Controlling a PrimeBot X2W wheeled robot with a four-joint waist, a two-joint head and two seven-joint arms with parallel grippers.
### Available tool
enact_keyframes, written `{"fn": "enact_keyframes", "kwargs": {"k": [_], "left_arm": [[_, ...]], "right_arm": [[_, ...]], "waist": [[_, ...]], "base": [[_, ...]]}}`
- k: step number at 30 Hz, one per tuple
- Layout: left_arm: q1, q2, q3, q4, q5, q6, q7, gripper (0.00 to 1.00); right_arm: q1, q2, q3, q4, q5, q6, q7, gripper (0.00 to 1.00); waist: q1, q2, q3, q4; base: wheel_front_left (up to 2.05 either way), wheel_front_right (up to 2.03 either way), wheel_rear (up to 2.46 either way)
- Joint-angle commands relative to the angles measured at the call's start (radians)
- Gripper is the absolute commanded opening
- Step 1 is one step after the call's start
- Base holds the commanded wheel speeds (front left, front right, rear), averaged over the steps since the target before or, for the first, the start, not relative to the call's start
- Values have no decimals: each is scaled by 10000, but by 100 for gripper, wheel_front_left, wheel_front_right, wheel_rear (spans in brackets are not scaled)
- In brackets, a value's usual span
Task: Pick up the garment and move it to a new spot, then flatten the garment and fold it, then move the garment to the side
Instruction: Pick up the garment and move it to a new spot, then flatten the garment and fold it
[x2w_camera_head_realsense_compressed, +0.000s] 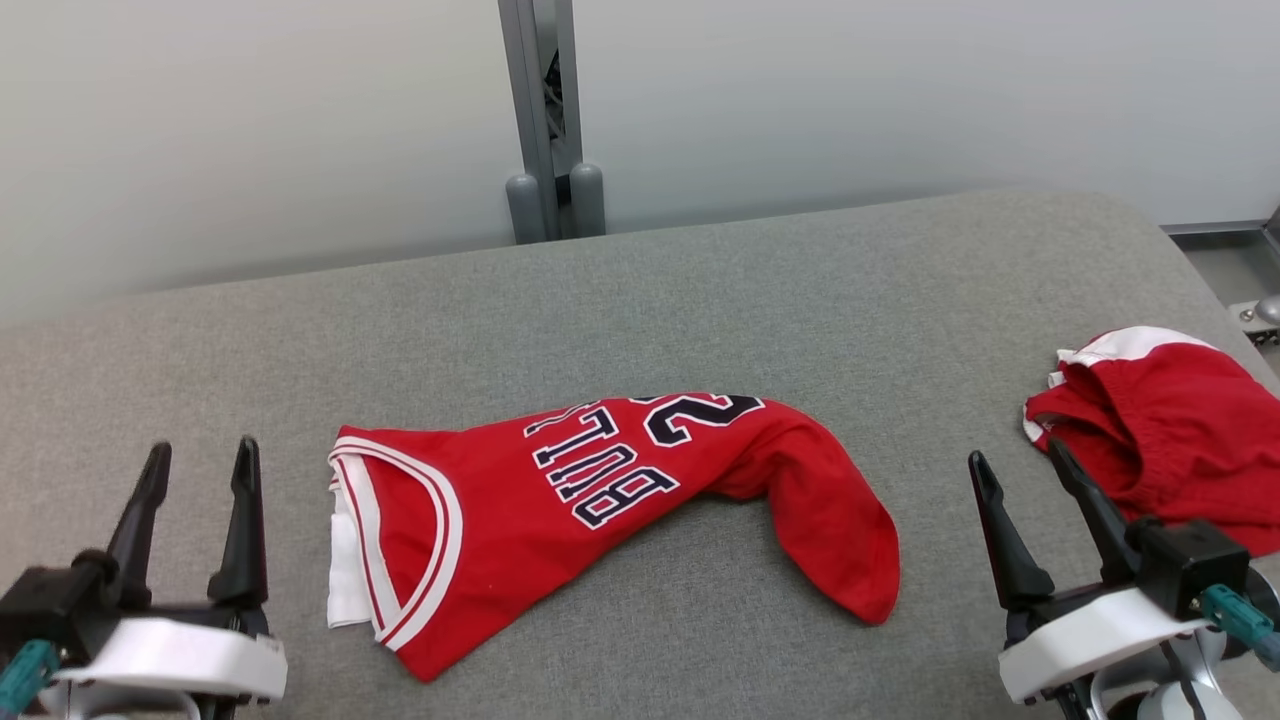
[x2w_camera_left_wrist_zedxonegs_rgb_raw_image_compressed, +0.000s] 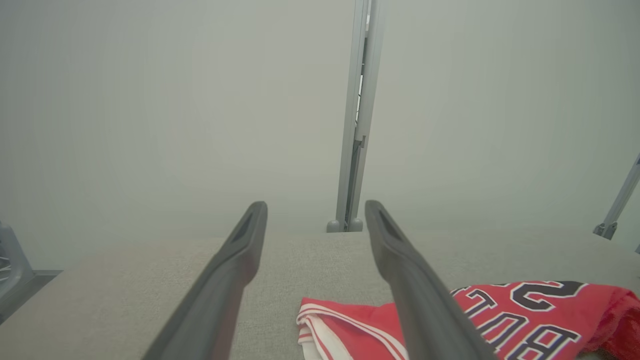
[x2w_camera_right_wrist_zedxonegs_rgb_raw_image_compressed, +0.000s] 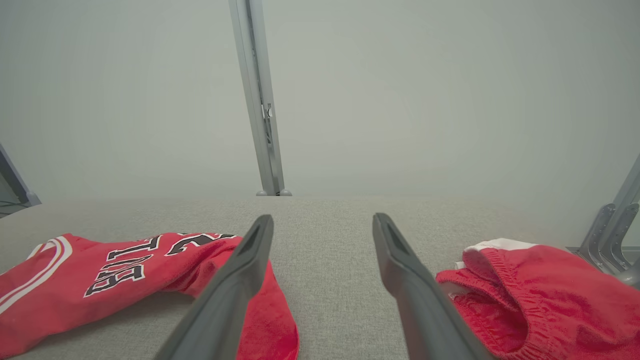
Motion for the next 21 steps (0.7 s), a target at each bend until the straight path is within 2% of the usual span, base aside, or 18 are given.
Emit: {"fn": "enact_keyframes", "kwargs": {"k": [1, 6, 21], "left_arm": [[14, 50, 23, 10, 27, -34, -36, 100], [690, 64, 232, 68, -39, -130, -37, 100], [1154, 43, 263, -47, -58, 210, 97, 100]], "right_arm": [[99, -31, -37, 8, 2, -3, 9, 100], [306, -26, -61, 71, -36, -3, 68, 100], [446, 36, -121, 25, -67, -3, 186, 100]], "waist": [[0, -1, -47, -10], [0, -1, -312, 5], [0, -1, -439, 129]], "base": [[0, 0, 0], [0, 0, 0], [0, 0, 0]]}}
